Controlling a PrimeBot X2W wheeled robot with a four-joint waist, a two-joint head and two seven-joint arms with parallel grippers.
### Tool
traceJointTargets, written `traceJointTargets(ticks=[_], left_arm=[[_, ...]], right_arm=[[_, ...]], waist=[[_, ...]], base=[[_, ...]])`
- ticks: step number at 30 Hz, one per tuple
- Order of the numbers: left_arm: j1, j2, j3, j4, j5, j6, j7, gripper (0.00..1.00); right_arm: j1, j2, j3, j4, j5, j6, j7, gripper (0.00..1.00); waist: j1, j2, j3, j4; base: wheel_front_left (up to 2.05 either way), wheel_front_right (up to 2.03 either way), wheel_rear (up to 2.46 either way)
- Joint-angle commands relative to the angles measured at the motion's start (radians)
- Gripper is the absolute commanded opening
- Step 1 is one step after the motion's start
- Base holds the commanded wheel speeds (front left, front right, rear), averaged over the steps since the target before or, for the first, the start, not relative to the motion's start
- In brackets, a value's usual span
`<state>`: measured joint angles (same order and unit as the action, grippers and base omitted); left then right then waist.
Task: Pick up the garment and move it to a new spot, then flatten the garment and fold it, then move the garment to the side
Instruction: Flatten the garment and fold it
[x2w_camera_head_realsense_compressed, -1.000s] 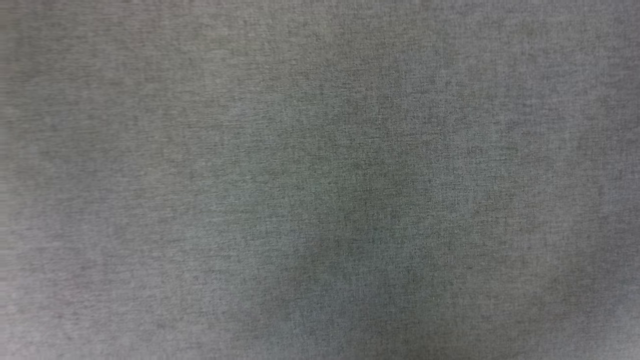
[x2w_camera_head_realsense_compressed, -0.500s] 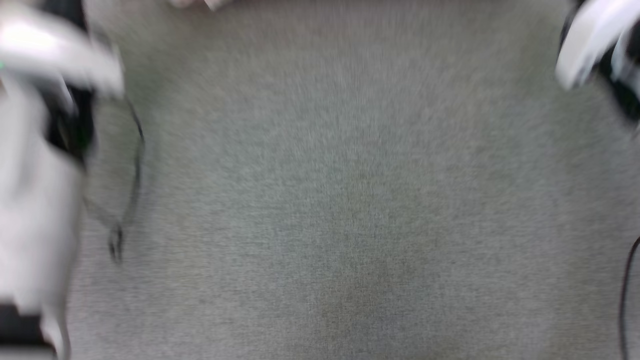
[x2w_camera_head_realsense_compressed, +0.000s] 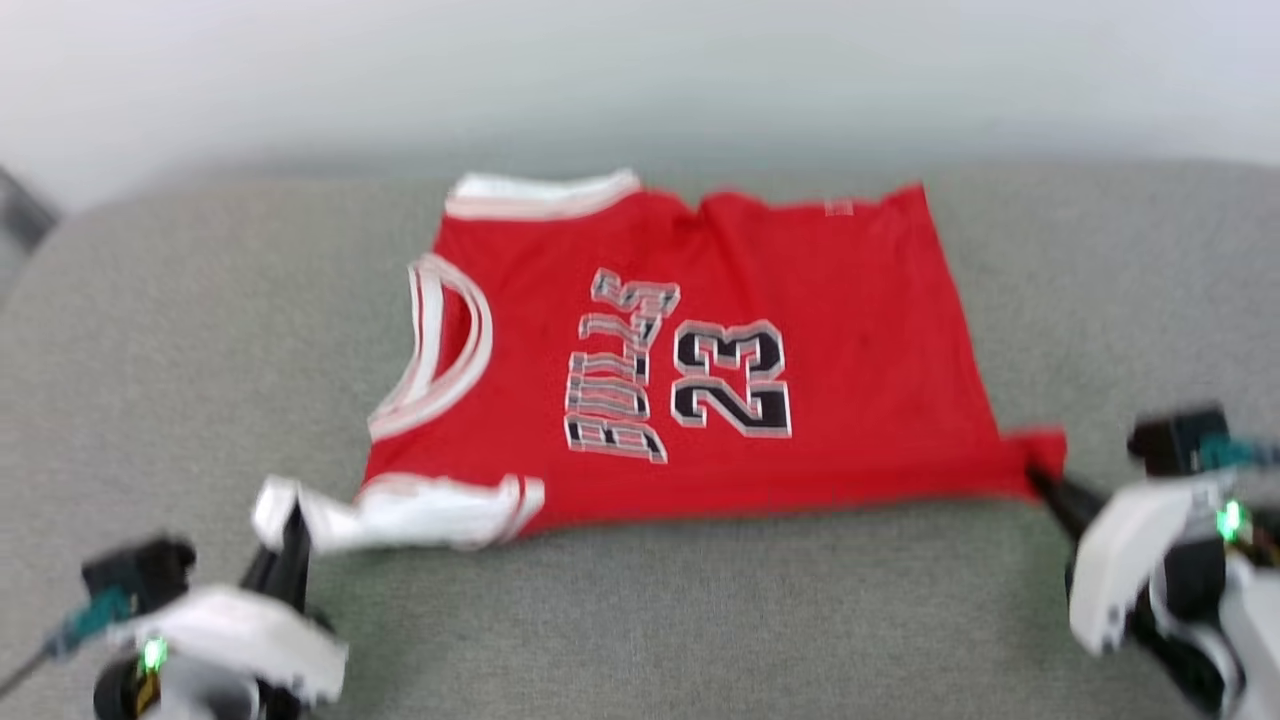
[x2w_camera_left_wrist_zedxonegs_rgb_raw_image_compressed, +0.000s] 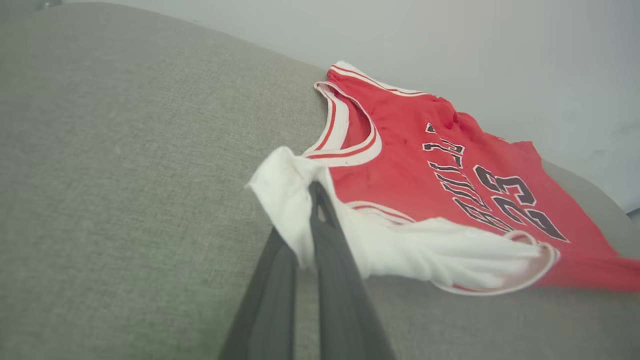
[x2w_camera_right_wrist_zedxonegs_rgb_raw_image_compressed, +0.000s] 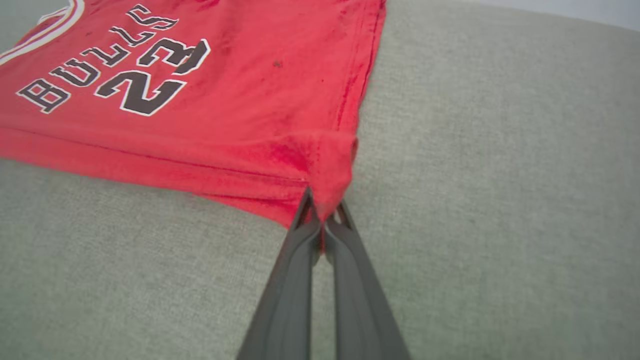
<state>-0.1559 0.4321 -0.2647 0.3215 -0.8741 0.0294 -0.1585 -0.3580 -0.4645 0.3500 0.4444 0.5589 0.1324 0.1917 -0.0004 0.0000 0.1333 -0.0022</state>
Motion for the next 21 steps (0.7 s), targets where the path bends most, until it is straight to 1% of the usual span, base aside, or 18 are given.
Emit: traceJointTargets(ticks=[1,2,6,8,10,11,14,16,18,21], left_arm=[[0.056,0.019,0.021,-0.040,-0.012,0.031,0.005,0.00],[0.102,0.025,0.022,-0.073,-0.020,0.050,0.025,0.00],[0.262,0.047,0.026,-0.229,-0.041,0.127,0.084,0.00],[0.315,0.056,0.032,-0.299,-0.050,0.158,0.104,0.00],[0.356,0.059,0.025,-0.352,-0.056,0.176,0.125,0.00],[0.364,0.062,0.024,-0.374,-0.055,0.184,0.130,0.00],[0.346,0.066,0.013,-0.414,-0.042,0.195,0.145,0.00],[0.312,0.069,0.001,-0.422,-0.031,0.190,0.156,0.00],[0.268,0.068,-0.011,-0.413,-0.022,0.182,0.164,0.00],[0.188,0.062,-0.025,-0.382,-0.006,0.160,0.169,0.00]], right_arm=[[0.065,-0.011,-0.035,-0.025,0.000,-0.003,0.020,0.00],[0.111,-0.014,-0.059,-0.052,-0.011,-0.003,0.035,0.00],[0.303,0.014,-0.152,-0.175,-0.034,-0.003,0.122,0.00],[0.387,0.047,-0.201,-0.246,-0.043,-0.003,0.167,0.00],[0.453,0.075,-0.252,-0.316,-0.072,-0.003,0.209,0.00],[0.474,0.105,-0.277,-0.352,-0.076,-0.003,0.224,0.00],[0.502,0.150,-0.324,-0.425,-0.121,-0.003,0.269,0.00],[0.481,0.181,-0.334,-0.446,-0.146,-0.003,0.291,0.00],[0.443,0.195,-0.336,-0.446,-0.161,-0.003,0.302,0.00],[0.384,0.210,-0.325,-0.414,-0.181,-0.002,0.307,0.00]], waist=[[0.0004,0.0000,-0.070,0.004],[0.0004,0.0000,-0.082,0.005],[0.0004,0.0000,-0.118,0.006],[0.0004,0.0000,-0.128,0.009],[0.0004,0.0000,-0.130,0.010],[0.0004,0.0000,-0.127,0.010],[0.0004,0.0000,-0.112,0.008],[0.0004,0.0000,-0.097,0.006],[0.0004,0.0000,-0.075,0.005],[0.0004,0.0000,-0.041,0.004]], base=[[0.00,0.00,0.00],[0.00,0.00,0.00],[0.00,0.00,0.00],[0.00,0.00,0.00],[0.00,0.00,0.00],[0.00,0.00,0.00],[0.00,0.00,0.00],[0.00,0.00,0.00],[0.00,0.00,0.00],[0.00,0.00,0.00]])
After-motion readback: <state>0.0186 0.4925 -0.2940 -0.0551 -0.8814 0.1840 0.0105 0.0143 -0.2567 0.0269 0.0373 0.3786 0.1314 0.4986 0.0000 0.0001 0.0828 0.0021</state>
